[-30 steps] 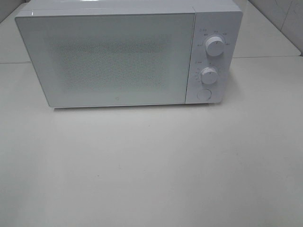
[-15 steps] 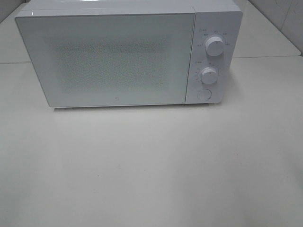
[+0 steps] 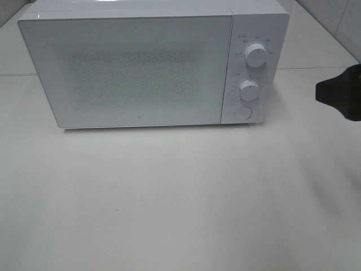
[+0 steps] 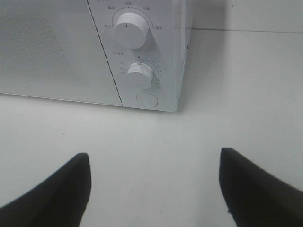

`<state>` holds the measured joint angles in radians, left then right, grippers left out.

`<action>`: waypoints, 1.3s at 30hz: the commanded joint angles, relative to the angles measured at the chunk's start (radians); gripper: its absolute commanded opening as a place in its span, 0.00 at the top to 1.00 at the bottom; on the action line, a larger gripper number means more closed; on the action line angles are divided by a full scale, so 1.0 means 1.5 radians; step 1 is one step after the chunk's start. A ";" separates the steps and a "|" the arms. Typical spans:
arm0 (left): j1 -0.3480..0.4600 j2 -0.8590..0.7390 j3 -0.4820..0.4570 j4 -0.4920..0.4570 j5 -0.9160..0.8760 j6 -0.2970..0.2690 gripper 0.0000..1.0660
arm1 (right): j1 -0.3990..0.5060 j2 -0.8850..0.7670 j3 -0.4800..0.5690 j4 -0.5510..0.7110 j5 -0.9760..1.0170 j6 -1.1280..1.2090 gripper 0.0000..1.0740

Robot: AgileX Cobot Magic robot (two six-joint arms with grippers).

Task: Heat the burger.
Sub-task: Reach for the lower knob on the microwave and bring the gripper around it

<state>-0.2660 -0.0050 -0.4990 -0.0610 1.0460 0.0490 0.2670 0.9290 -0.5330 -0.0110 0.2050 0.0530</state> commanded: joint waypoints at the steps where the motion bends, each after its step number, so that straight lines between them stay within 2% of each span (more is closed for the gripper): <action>1: 0.002 -0.017 0.002 -0.002 -0.007 -0.001 1.00 | 0.000 0.074 -0.003 0.000 -0.074 -0.003 0.31; 10: 0.002 -0.017 0.002 -0.002 -0.007 -0.001 1.00 | 0.000 0.203 -0.003 0.000 -0.214 -0.003 0.31; 15: 0.002 -0.017 0.002 -0.002 -0.007 -0.001 1.00 | 0.000 0.297 -0.003 0.000 -0.346 -0.003 0.31; 18: 0.002 -0.017 0.002 -0.002 -0.007 -0.001 1.00 | 0.000 0.313 -0.003 0.000 -0.365 -0.003 0.31; 20: 0.002 -0.017 0.002 -0.002 -0.007 -0.001 1.00 | 0.000 0.366 -0.003 0.000 -0.441 -0.003 0.31; 31: 0.002 -0.017 0.002 -0.002 -0.007 -0.001 1.00 | 0.000 0.475 -0.003 0.000 -0.609 -0.003 0.31; 39: 0.002 -0.017 0.002 -0.002 -0.007 -0.001 1.00 | 0.002 0.536 -0.003 0.000 -0.681 0.020 0.31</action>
<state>-0.2660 -0.0050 -0.4990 -0.0610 1.0460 0.0490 0.2670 1.7130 -0.5350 -0.0110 -0.7720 0.0680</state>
